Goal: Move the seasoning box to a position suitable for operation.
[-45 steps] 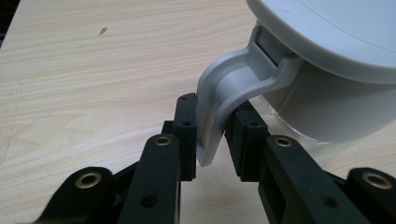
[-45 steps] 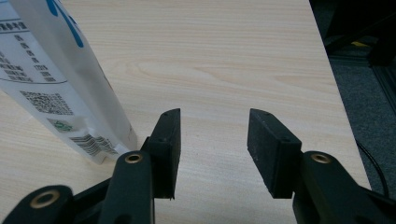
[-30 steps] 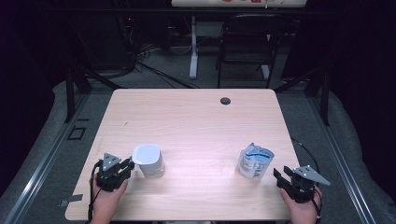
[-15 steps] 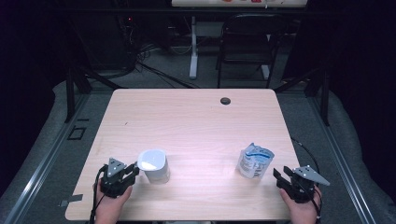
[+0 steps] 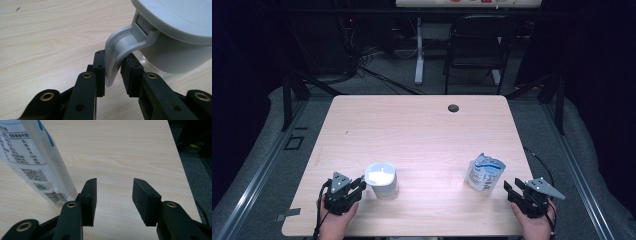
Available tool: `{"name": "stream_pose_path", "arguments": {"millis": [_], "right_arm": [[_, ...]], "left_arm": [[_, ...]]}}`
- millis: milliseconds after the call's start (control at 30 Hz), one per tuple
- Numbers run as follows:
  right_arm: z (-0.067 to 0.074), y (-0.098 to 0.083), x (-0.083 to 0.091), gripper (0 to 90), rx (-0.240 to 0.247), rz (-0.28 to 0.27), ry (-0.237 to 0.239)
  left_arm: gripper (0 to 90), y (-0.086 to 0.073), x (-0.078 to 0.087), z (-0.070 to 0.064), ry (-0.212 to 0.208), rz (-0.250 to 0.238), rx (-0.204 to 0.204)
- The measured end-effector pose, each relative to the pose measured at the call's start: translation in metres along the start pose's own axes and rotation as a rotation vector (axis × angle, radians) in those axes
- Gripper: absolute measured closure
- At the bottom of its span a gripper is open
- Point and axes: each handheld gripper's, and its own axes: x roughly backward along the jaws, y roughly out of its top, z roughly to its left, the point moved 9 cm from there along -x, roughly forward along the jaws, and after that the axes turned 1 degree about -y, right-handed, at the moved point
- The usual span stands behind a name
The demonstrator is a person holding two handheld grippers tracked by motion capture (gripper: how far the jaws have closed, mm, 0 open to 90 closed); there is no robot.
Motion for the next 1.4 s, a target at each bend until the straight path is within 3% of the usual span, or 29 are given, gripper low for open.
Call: {"name": "stream_pose_path", "arguments": {"millis": [33,200,933,1400], "right_arm": [[0.0,0.0,0.0,55.1,0.003,-0.001,0.0],[0.003,0.001,0.0,55.2,0.007,-0.006,0.011],[0.003,0.001,0.002,55.6,0.005,-0.004,0.016],[0.007,0.002,0.001,56.2,0.01,-0.006,0.028]], "left_arm": [[76.8,0.001,0.0,-0.002,-0.019,-0.007,0.0],[76.8,0.001,0.0,-0.007,-0.005,-0.003,-0.032],[82.9,-0.002,0.002,-0.025,-0.056,0.004,-0.099],[82.9,-0.001,0.0,-0.034,-0.077,-0.003,-0.106]]}}
